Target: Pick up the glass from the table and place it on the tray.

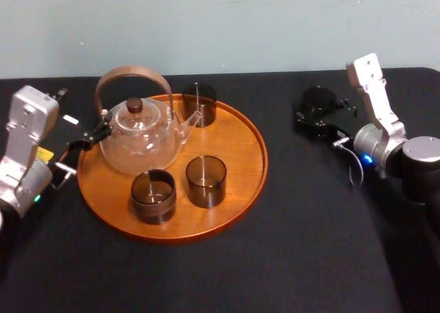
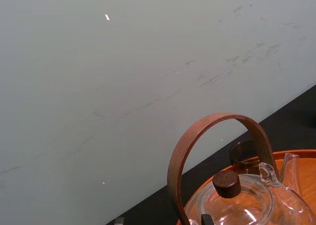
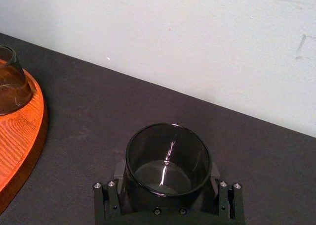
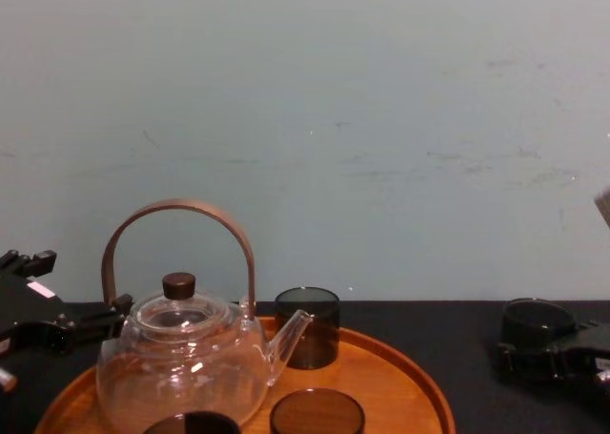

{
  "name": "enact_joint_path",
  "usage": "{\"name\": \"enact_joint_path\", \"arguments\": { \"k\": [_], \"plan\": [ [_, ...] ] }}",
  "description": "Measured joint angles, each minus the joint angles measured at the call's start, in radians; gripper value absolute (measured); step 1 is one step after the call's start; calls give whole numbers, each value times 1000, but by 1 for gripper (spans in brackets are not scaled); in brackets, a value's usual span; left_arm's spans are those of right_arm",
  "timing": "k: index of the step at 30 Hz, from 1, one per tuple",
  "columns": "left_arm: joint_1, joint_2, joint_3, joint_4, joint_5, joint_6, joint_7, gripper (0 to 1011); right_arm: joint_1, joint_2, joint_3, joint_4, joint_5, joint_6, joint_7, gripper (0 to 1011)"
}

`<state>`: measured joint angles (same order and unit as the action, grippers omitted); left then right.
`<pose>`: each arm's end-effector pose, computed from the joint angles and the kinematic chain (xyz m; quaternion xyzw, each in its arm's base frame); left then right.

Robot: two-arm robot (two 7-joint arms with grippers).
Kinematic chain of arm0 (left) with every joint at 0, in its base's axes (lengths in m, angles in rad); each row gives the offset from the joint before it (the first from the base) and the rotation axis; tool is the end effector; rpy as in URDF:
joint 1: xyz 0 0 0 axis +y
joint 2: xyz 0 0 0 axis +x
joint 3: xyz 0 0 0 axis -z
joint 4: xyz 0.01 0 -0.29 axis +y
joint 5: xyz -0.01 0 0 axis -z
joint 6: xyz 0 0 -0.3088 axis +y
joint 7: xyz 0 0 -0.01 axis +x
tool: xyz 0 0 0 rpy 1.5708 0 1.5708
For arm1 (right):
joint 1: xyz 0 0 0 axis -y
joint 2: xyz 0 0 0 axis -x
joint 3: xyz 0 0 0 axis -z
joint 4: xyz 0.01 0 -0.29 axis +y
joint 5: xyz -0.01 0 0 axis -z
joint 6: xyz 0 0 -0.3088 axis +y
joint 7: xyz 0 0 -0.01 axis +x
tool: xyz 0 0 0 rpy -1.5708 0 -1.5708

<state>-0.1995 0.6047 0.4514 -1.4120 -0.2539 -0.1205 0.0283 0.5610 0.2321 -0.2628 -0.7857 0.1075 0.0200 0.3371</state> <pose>0.3581 0.0827 -0.3023 0.1415 -0.1325 0.5799 0.7913 0.4645 -0.0625 -0.3249 -0.1755 0.0428 -0.5507 0.8149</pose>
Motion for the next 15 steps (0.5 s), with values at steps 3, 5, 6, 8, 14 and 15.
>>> {"name": "enact_joint_path", "arguments": {
  "k": [3,5,6,8,14,15],
  "plan": [
    [0,0,0,0,0,0,0,1009,-1,0,0,-1,1,0,0,984],
    [0,0,0,0,0,0,0,1010,-1,0,0,-1,1,0,0,950],
    [0,0,0,0,0,0,0,1009,-1,0,0,-1,1,0,0,928],
    [0,0,0,0,0,0,0,1009,-1,1,1,-2,2,0,0,916],
    [0,0,0,0,0,0,0,1010,-2,1,1,-2,3,0,0,914],
    [0,0,0,0,0,0,0,1009,-2,1,1,-2,3,0,0,914]
  ]
}}
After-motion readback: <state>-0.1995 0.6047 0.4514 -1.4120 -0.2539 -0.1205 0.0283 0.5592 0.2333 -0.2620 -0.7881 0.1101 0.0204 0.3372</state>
